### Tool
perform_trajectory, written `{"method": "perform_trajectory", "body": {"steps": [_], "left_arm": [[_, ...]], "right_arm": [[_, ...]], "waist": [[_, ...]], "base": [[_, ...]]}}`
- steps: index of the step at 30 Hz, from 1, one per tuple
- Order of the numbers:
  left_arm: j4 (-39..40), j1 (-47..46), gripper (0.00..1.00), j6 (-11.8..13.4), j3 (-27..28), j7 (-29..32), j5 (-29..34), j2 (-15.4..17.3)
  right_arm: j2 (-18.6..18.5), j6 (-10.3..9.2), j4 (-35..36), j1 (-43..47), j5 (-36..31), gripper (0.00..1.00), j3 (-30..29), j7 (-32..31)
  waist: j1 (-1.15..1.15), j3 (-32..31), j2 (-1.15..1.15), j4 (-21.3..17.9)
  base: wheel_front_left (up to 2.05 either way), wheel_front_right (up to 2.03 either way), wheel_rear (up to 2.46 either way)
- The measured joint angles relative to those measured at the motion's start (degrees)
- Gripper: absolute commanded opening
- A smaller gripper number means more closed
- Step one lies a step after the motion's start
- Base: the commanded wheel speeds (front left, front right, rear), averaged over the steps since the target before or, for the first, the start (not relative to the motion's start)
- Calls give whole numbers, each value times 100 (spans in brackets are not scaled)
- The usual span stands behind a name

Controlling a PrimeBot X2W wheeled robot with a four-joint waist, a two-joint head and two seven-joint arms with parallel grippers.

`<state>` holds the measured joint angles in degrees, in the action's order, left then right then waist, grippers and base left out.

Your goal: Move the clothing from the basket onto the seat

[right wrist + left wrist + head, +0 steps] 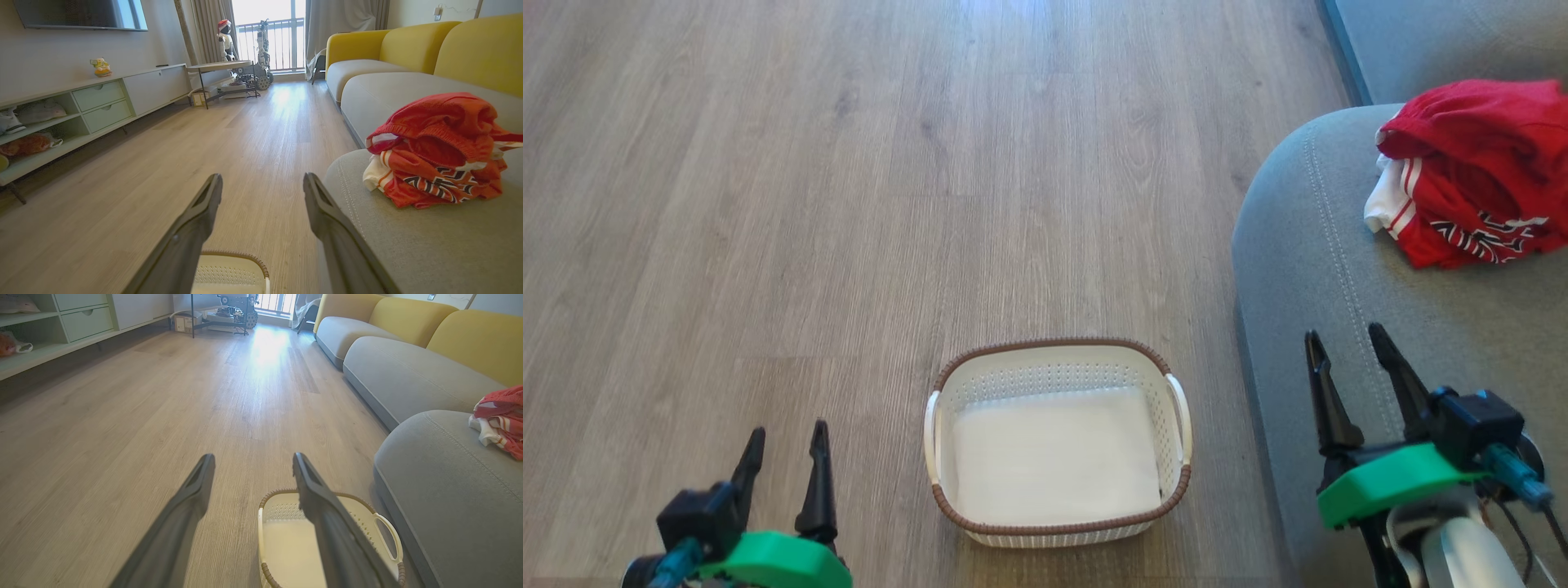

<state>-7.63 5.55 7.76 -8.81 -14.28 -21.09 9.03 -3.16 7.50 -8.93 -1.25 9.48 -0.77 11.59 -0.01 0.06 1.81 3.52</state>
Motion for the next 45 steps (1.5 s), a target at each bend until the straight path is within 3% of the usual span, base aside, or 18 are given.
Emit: {"method": "perform_trajectory", "body": {"steps": [38, 39, 45], "left_arm": [[37, 177, 100, 46, -30, 0, 109, 5], [-13, 178, 0, 47, -35, 12, 108, -3], [-412, 333, 0, 43, -62, 68, -18, -91]], "right_arm": [[18, 0, 125, 217, 120, 100, -97, -125], [16, 1, 74, 217, 119, 0, -92, -125], [19, 1, -368, 421, 244, 0, -75, -159]], "waist": [[0, -7, 0, -49], [0, -6, 0, -49], [0, -3, -1, -57]], "base": [[0, 0, 0], [0, 0, 0], [0, 0, 0]]}}
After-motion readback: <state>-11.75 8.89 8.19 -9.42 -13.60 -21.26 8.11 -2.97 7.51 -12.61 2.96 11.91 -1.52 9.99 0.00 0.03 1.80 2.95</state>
